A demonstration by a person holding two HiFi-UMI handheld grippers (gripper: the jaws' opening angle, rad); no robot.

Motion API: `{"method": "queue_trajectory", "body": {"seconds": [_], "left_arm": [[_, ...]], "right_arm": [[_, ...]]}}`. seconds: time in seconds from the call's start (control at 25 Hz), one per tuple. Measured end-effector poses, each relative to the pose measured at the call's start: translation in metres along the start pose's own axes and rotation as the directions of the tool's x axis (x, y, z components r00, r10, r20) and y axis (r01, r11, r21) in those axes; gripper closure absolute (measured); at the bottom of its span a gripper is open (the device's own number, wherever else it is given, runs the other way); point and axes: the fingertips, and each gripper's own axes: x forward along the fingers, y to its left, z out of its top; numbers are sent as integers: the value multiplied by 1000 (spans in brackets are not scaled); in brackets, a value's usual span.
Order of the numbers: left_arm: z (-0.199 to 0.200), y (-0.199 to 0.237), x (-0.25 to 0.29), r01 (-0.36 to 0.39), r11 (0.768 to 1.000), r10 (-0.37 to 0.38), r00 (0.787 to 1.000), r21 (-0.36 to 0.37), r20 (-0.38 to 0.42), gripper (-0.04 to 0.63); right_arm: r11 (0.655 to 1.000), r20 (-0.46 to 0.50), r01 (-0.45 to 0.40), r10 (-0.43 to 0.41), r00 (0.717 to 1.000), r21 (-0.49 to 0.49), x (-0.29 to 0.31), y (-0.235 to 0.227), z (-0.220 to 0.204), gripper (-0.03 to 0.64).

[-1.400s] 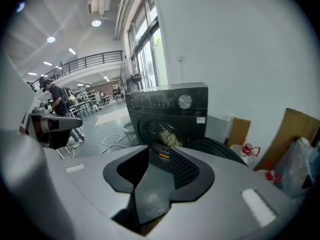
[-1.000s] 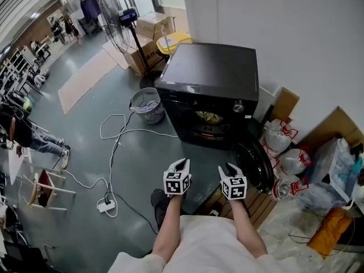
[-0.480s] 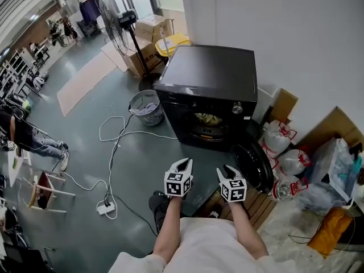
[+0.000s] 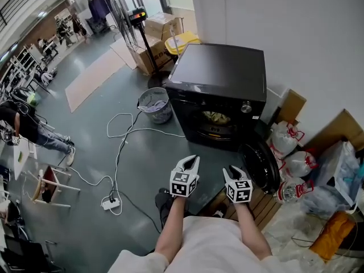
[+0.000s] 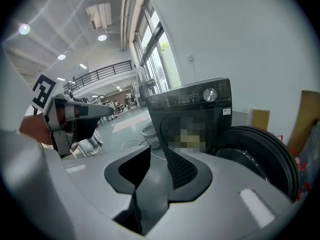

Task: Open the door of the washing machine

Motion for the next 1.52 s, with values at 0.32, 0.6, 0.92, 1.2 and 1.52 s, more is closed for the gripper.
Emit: {"method": "queue_trajectory", "body": {"seconds": [0.32, 0.6, 0.92, 1.2, 1.52], "left_arm": [[-10, 3, -8, -21, 999, 21, 1000, -24, -5, 538], [-15, 3, -8, -22, 999, 21, 1000, -28, -8, 538], [-19, 2, -5, -23, 999, 23, 1000, -34, -14, 538], [-15, 0, -1, -18, 999, 18, 1000, -33, -10, 538], [-14, -4, 4, -11, 999, 11, 1000, -31, -13, 538]], "right_arm": [[1000, 7, 2, -2, 1000, -8, -3, 4, 0, 531], [1000, 18, 3, -3, 1000, -5, -2, 4, 2, 560], [1000, 33, 15, -15, 999, 14, -5, -5, 3, 617], [1000, 36, 1, -2, 999, 23, -3, -7, 6, 617], [1000, 40, 5, -6, 999, 20, -4, -13, 8, 617]]}}
